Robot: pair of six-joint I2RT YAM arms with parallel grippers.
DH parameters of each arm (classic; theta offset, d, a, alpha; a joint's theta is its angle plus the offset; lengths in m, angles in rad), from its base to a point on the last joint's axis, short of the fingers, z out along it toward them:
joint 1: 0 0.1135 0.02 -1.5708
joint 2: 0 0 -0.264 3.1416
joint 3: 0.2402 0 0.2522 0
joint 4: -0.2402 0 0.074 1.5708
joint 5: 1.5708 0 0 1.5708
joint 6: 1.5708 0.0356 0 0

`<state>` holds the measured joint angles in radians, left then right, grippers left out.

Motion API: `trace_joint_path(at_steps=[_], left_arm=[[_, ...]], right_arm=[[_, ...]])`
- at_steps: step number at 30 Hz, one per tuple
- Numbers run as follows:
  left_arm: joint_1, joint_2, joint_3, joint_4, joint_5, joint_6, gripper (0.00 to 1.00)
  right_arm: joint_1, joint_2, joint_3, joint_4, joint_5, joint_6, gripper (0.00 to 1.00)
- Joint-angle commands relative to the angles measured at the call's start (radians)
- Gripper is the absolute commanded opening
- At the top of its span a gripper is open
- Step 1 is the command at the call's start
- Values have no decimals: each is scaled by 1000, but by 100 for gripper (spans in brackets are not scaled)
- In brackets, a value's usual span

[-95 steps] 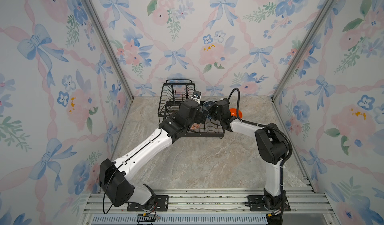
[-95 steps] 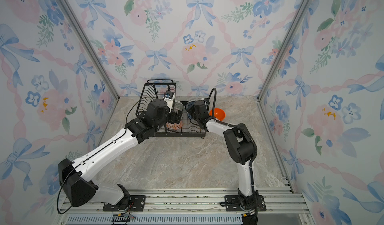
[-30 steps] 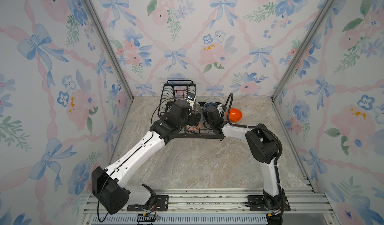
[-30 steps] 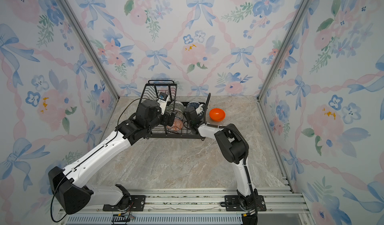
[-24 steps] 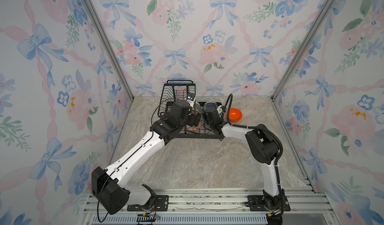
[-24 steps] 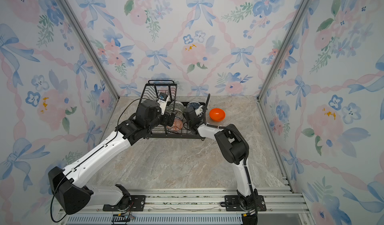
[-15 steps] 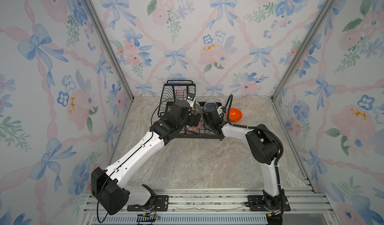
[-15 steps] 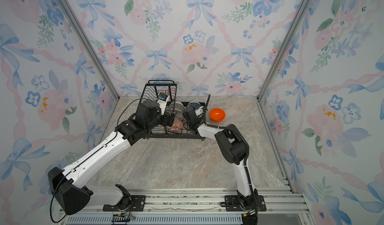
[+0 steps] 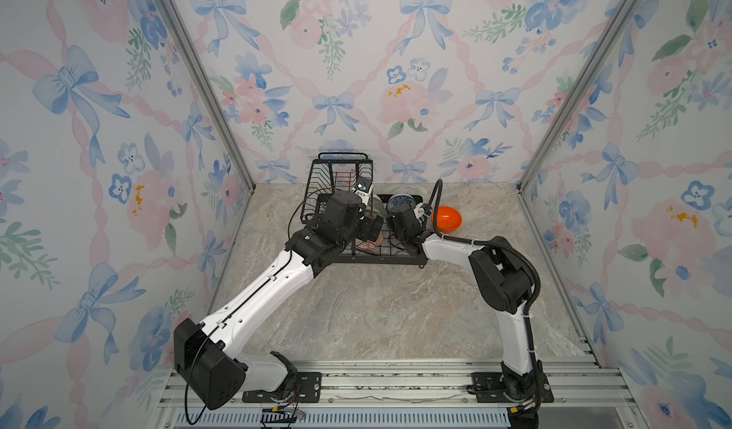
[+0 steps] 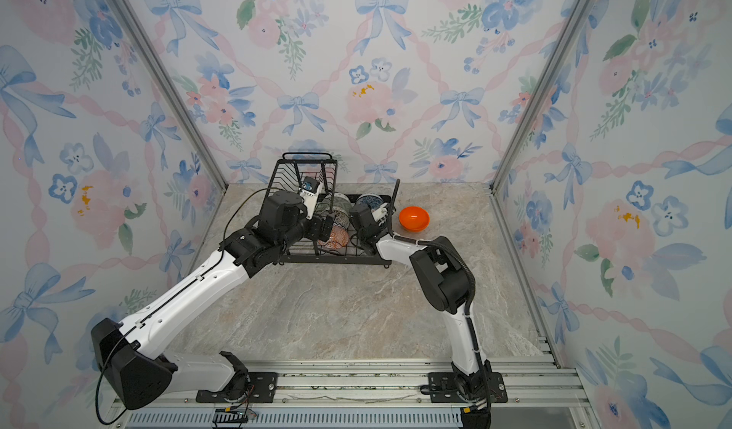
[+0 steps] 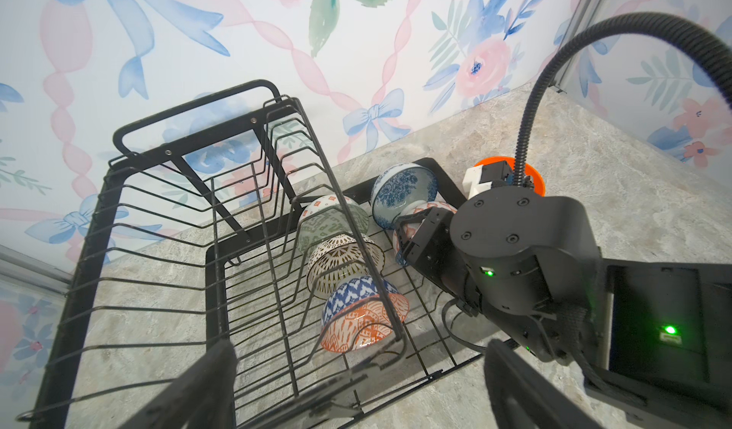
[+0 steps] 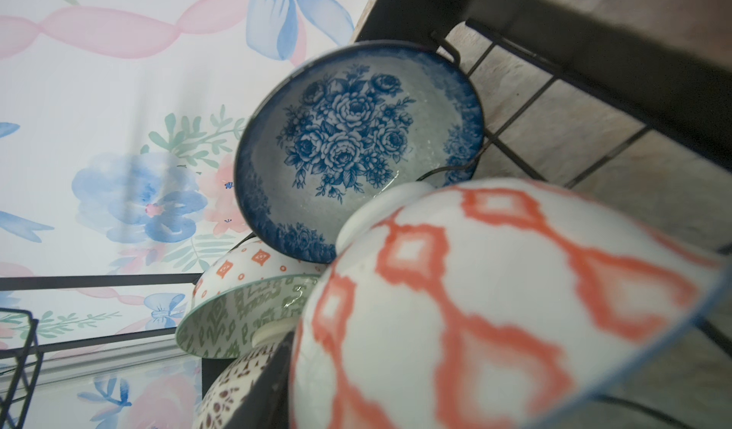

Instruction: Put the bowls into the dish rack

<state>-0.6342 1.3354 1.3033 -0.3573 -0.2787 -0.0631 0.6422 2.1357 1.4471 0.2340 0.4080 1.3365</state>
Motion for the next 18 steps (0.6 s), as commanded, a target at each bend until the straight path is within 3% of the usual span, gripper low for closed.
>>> trace_joint_path(at_steps=[1, 5, 18], left_arm=[[8, -27, -16, 0, 3, -19, 98], [10, -28, -11, -1, 2, -42, 98], [10, -26, -6, 0, -1, -101, 98]], right_arm=[[-6, -44, 22, -68, 8, -33, 45], [-10, -60, 22, -70, 6, -52, 48], [-27, -122, -2, -71, -39, -102, 75]])
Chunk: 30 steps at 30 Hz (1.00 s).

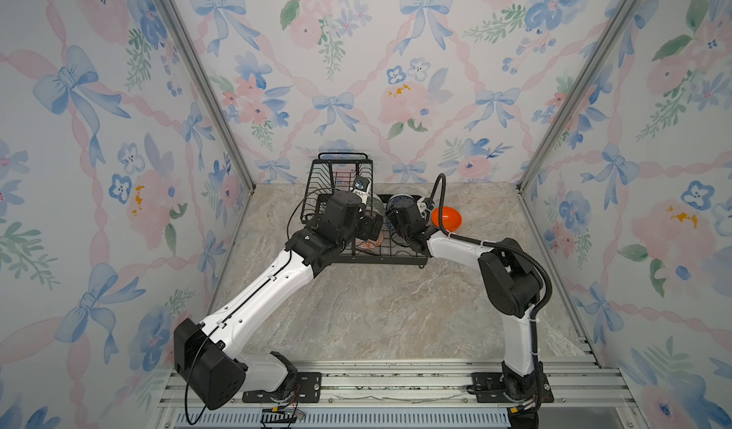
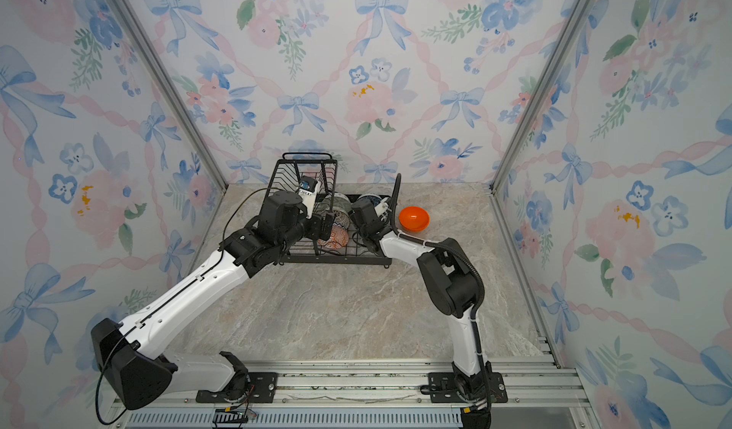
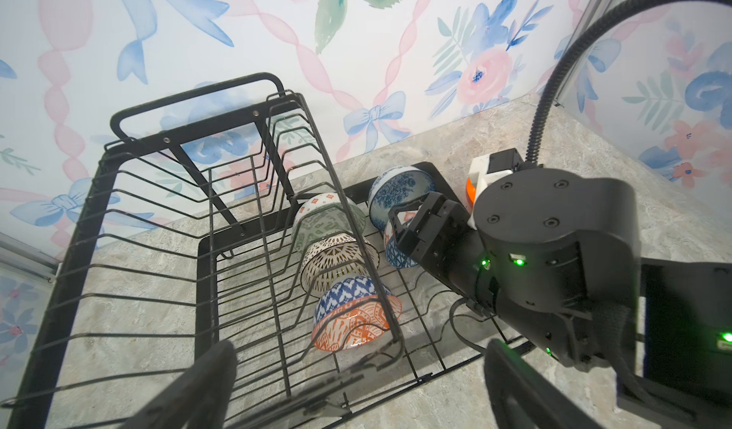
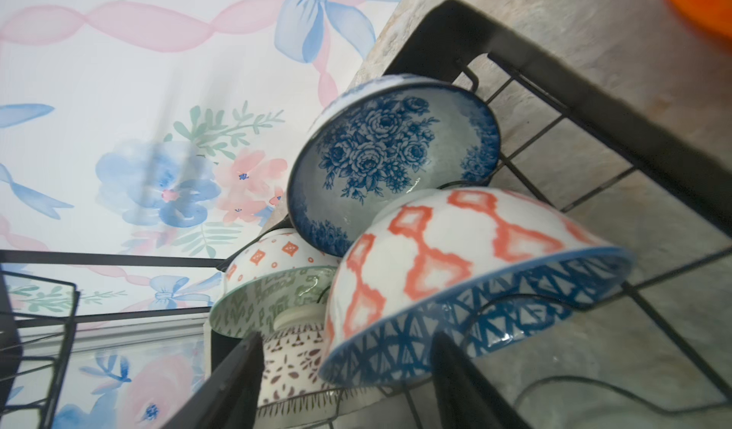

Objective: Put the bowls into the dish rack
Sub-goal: 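Open right gripper to release the blue-triangle bowl and lift away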

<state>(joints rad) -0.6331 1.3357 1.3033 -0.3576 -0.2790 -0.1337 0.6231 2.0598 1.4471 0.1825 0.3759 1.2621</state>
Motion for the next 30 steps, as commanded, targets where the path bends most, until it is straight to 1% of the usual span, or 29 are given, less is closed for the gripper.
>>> trace_joint_path(at_steps=[1, 6, 10, 14, 15, 18, 21, 28, 30], left_arm=[[10, -28, -7, 0, -4, -37, 98], [9, -34, -7, 0, -14, -61, 98], [9, -38, -7, 0, -26, -82, 98], [6, -28, 1, 2, -42, -102, 98], [4, -21, 6, 1, -47, -107, 98], [-5, 3, 26, 3, -65, -129, 98], [-30, 41, 50, 5, -93, -147, 98], [-140, 150, 125, 7, -169, -149, 98], [-169, 188, 151, 6, -184, -152, 98]], right_arm=[[-10, -55, -2, -27, -10, -36, 77], [-20, -104, -27, -37, -29, -53, 83], [-30, -153, -51, -54, -54, -91, 88], [-46, -208, -77, -89, -84, -145, 100], [-50, -228, -88, -99, -85, -160, 97], [-67, -280, -112, -142, -104, -209, 97], [-79, -329, -109, -248, -91, -274, 97], [-92, -470, -106, -469, 36, -496, 97], [-108, -506, -115, -516, 47, -539, 97]])
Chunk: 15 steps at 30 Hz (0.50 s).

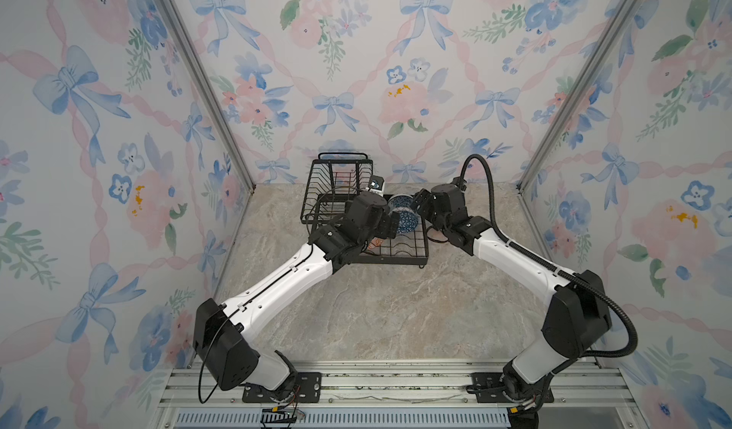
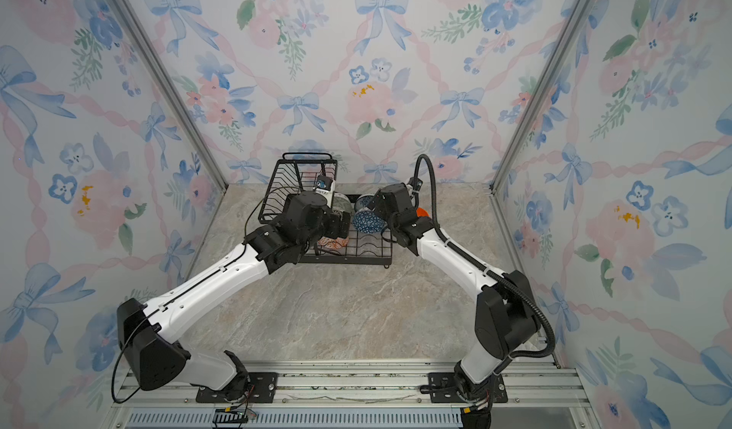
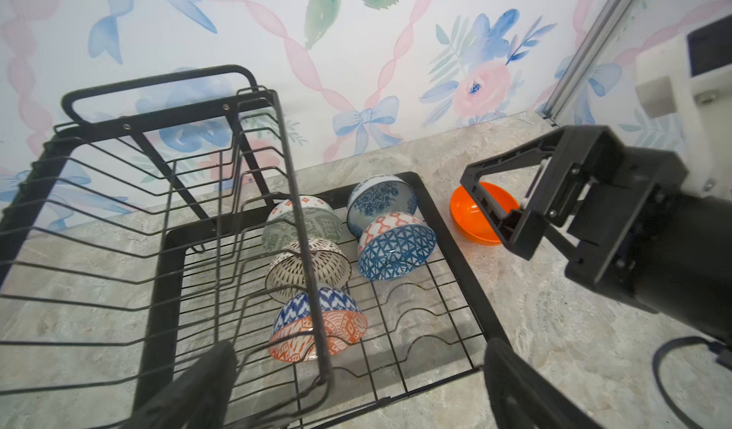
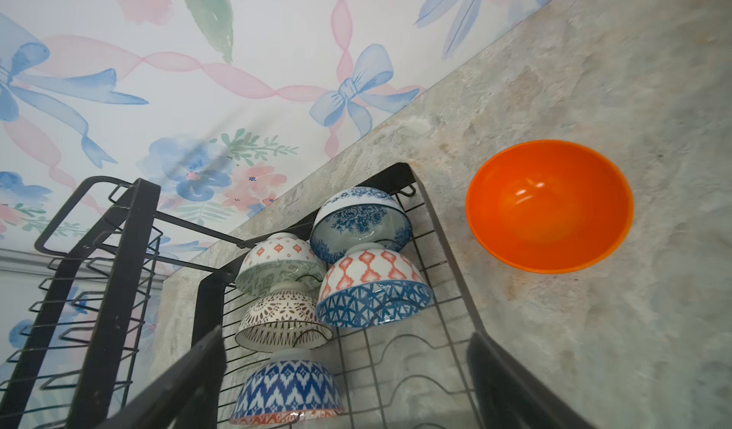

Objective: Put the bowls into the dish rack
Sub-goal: 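Open right gripper to release the blue-triangle bowl and lift away, then move right gripper to the orange bowl and grip its rim while left gripper withdraws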

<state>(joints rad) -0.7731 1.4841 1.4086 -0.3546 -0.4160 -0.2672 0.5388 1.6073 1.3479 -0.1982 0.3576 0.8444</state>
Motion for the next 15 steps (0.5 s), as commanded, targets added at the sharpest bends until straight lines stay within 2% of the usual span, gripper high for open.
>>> trace_joint_path(at_steps=[1, 6, 12, 15], left_arm=[[-43, 60, 60, 3, -52, -22, 98], [-99, 150, 136, 3, -86, -18, 98], [-141, 242, 222, 2, -94, 16, 98], [-149, 282, 249, 2, -89, 29, 98]], right_arm=[[-33, -72, -22, -155, 64, -134, 97], [-120, -166, -67, -251, 42, -64, 97], [-221, -276, -139, -317, 23, -64, 97], [-305, -290, -184, -294, -124, -79, 97]])
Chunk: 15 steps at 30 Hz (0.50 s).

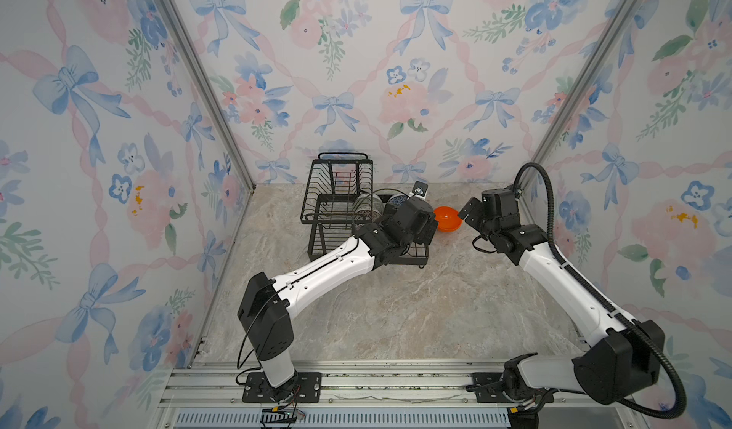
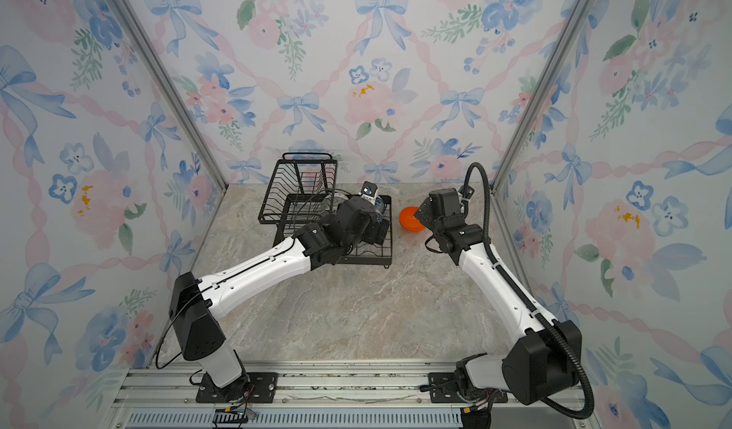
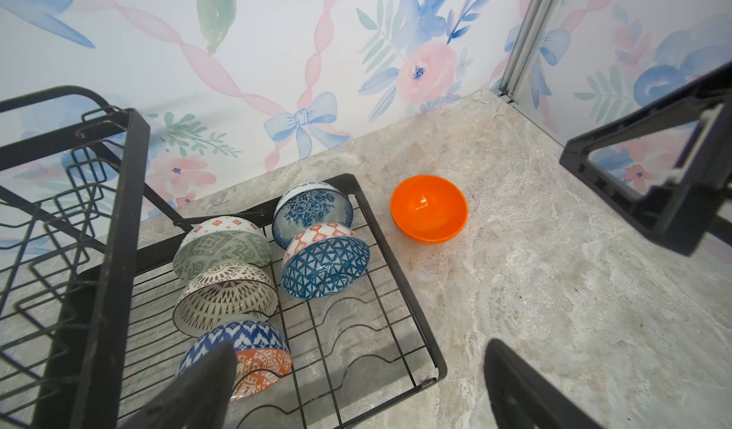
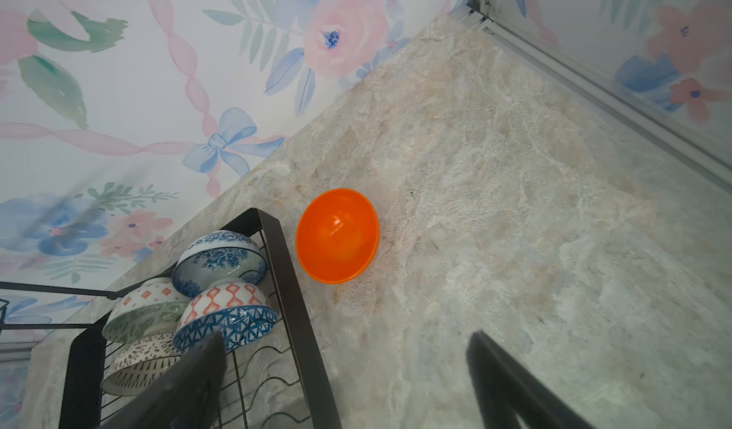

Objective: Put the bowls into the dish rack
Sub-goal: 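Move right gripper to the orange bowl and grip its rim while left gripper withdraws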

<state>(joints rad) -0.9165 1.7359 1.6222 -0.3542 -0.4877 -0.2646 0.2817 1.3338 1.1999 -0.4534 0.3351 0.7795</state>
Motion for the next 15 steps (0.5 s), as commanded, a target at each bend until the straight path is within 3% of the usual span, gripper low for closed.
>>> trace_joint_path(at_steps=[1, 11, 15], left_arm=[[-6, 46, 45, 0, -8, 33, 98], [-10, 240, 195, 0, 11, 173, 98], [18, 286, 239, 1, 42, 134, 98]], right_arm=[[-70, -10, -44, -41, -139, -17, 97], [-139, 152, -16, -54, -281, -82, 97], [-157, 243, 25, -44, -317, -92, 97]])
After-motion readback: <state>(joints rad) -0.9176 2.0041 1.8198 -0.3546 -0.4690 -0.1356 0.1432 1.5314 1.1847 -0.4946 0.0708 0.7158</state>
